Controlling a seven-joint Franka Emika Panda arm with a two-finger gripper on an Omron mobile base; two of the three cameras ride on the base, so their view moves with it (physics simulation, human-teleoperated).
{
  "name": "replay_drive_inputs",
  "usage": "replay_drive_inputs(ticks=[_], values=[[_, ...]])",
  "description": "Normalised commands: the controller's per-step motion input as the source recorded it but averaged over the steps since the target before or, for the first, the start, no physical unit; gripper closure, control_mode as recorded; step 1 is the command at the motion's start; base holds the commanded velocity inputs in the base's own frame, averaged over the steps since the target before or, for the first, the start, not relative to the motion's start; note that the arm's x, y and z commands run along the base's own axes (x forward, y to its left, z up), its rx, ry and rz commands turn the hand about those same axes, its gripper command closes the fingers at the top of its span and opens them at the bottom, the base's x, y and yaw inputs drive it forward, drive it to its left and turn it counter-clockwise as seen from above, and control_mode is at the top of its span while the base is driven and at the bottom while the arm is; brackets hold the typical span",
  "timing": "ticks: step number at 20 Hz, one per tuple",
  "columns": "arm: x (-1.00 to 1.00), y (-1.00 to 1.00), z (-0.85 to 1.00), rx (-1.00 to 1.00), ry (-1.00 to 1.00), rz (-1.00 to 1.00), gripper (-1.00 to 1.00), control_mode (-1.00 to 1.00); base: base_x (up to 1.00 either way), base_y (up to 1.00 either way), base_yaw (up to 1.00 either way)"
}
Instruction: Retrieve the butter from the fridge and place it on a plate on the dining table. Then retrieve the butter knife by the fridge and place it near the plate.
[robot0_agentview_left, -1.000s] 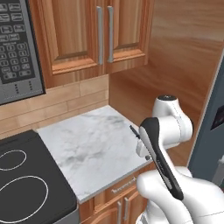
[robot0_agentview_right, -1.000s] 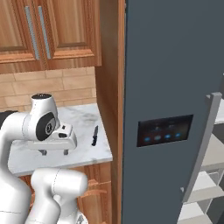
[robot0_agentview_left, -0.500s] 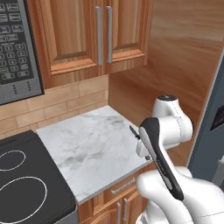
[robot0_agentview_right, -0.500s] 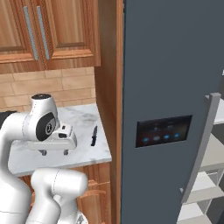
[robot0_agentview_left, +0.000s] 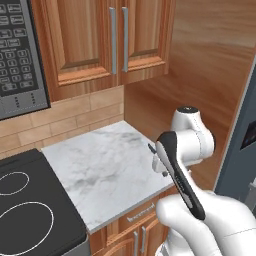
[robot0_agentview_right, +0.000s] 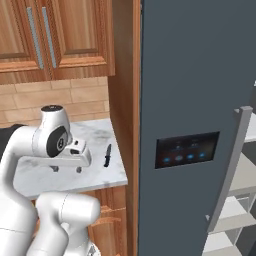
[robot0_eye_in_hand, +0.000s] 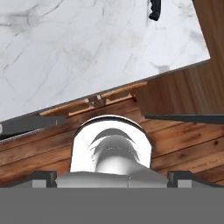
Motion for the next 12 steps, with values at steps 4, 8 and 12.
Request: replay_drive_inputs(ticks=[4, 8, 12], values=[[0.5, 0.0, 0.0, 0.0, 0.0, -0.19, -1.0, -1.0, 0.0, 0.0, 0.0], [0.63, -0.04, -0.08, -0.03, 0.0, -0.18, -1.0, -1.0, 0.0, 0.0, 0.0], [0.82, -0.04, -0.38, -0.08, 0.0, -0.09, -1.0, -1.0, 0.0, 0.0, 0.0]])
